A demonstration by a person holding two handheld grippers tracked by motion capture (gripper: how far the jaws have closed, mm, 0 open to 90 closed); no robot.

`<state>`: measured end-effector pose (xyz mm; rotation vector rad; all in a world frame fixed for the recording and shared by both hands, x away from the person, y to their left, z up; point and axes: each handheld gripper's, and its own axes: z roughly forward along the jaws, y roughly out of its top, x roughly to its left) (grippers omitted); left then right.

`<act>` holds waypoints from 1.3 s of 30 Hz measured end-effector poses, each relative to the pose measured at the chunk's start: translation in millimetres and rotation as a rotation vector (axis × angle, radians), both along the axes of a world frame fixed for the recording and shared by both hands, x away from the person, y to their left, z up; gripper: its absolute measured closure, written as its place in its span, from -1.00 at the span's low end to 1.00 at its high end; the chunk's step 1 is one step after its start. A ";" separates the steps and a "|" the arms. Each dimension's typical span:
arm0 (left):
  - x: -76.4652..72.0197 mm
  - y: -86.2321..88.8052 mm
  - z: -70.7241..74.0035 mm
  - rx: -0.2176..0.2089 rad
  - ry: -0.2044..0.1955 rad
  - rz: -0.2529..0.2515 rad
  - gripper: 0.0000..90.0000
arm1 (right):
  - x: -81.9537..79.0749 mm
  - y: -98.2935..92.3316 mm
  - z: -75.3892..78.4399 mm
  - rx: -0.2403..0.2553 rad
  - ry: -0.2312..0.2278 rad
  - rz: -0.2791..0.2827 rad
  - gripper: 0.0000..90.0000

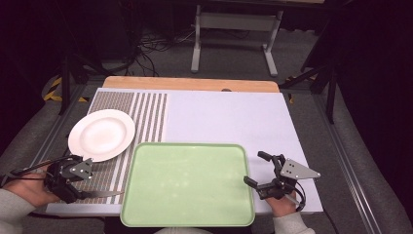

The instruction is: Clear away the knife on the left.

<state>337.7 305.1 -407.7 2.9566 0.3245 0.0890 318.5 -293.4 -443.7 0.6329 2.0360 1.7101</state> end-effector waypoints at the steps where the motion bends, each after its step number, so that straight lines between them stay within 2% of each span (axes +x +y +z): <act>1: 0.6 0.7 -0.5 0.014 0.002 -0.002 -0.13 | -0.1 0.1 0.0 0.000 -0.001 -0.002 -0.97; 6: 2.9 4.4 -5.7 0.081 0.026 -0.016 -0.03 | 0.0 0.3 0.0 0.001 0.000 -0.001 -0.97; 8: 3.1 4.8 -6.5 0.089 0.027 -0.024 -0.01 | 0.0 0.4 0.0 0.001 -0.001 -0.001 -0.97; 13: 1.7 5.6 -11.0 0.157 0.013 -0.072 0.12 | 0.1 0.7 -0.1 -0.004 0.001 -0.003 -0.97; 14: 1.5 5.9 -13.3 0.185 0.012 -0.084 0.16 | 0.0 0.7 -0.1 -0.003 0.000 -0.003 -0.97; 19: 1.8 6.5 -17.0 0.213 0.018 -0.104 0.31 | 0.1 0.6 -0.1 -0.003 0.001 -0.001 -0.97; 20: 1.4 6.7 -18.2 0.218 0.011 -0.120 0.40 | 0.1 0.4 -0.1 -0.001 0.001 -0.002 -0.97; 21: 0.9 7.1 -19.2 0.223 0.009 -0.136 0.40 | 0.1 0.4 -0.1 -0.001 0.001 -0.002 -0.97; 22: 0.3 7.2 -19.5 0.239 0.011 -0.144 0.45 | 0.2 0.3 -0.2 -0.001 0.002 -0.001 -0.97; 23: -0.1 7.7 -20.3 0.241 0.009 -0.156 0.59 | 0.3 0.1 -0.4 0.002 0.005 0.003 -0.97; 24: -1.1 8.1 -20.8 0.251 0.012 -0.162 0.59 | 0.3 0.1 -0.4 0.002 0.005 0.003 -0.97; 25: -1.7 8.2 -21.9 0.258 0.016 -0.185 0.71 | 0.2 0.0 -0.3 0.002 0.004 0.005 -0.97; 30: -3.3 7.1 -23.1 0.264 0.006 -0.228 0.76 | 0.2 0.2 -0.3 0.003 0.004 0.006 -0.97; 32: -3.1 5.2 -22.3 0.286 0.006 -0.237 0.78 | 0.0 0.2 -0.2 0.004 0.005 0.007 -0.97; 39: -3.6 4.9 -22.7 0.286 0.007 -0.230 0.78 | -0.1 0.1 -0.2 0.006 0.005 0.009 -0.97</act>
